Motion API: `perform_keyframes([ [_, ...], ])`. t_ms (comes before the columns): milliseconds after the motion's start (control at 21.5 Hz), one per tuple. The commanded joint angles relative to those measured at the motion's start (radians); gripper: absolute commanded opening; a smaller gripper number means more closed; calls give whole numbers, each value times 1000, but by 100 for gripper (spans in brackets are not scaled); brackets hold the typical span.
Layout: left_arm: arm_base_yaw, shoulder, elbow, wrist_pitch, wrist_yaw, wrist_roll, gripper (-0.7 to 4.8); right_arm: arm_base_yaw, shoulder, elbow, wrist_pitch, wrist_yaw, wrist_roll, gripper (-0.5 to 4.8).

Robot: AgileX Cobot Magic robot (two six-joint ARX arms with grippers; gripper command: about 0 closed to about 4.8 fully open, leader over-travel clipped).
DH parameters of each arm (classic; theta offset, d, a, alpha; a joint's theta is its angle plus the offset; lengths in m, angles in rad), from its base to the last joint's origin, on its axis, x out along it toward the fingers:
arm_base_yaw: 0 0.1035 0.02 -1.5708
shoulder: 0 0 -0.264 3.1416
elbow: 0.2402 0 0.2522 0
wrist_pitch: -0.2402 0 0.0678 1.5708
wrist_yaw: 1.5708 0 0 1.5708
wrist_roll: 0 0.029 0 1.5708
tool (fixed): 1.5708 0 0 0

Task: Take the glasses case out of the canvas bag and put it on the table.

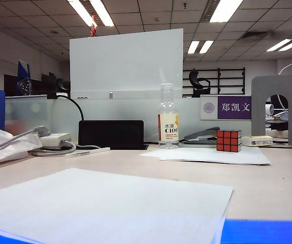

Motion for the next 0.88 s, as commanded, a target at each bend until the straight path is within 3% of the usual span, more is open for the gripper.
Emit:
perform_keyframes([
  [46, 2, -6, 7, 27, 8, 14, -6, 2, -5, 6, 36, -11, 9, -6],
  [139, 4, -6, 7, 20, -34, 143, -6, 2, -5, 6, 21, -37, 13, -6],
  [279, 125, 3, 7, -30, -68, 378, -3, 2, -7, 6, -119, -70, -6, -6],
  [325, 148, 9, 7, -74, -68, 427, 15, 2, -14, 6, -166, -69, -36, -6],
  [372, 190, 15, 7, -131, -67, 460, 81, 2, -17, 6, -204, -66, -68, -6],
  [418, 225, 20, 6, -202, -67, 481, 103, 2, -17, 6, -227, -58, -80, -6],
  [558, 229, 55, 6, -405, -85, 632, 133, -5, -18, 6, -306, -43, -138, -6],
  [604, 229, 71, 6, -497, -154, 716, 135, -5, -16, 5, -349, -14, -171, -6],
  [697, 228, 95, 6, -608, -246, 800, 135, -5, -14, 5, -427, 58, -253, -6],
  [883, 229, 156, 6, -673, -309, 828, 134, -6, -3, 5, -518, 130, -319, -6],
])
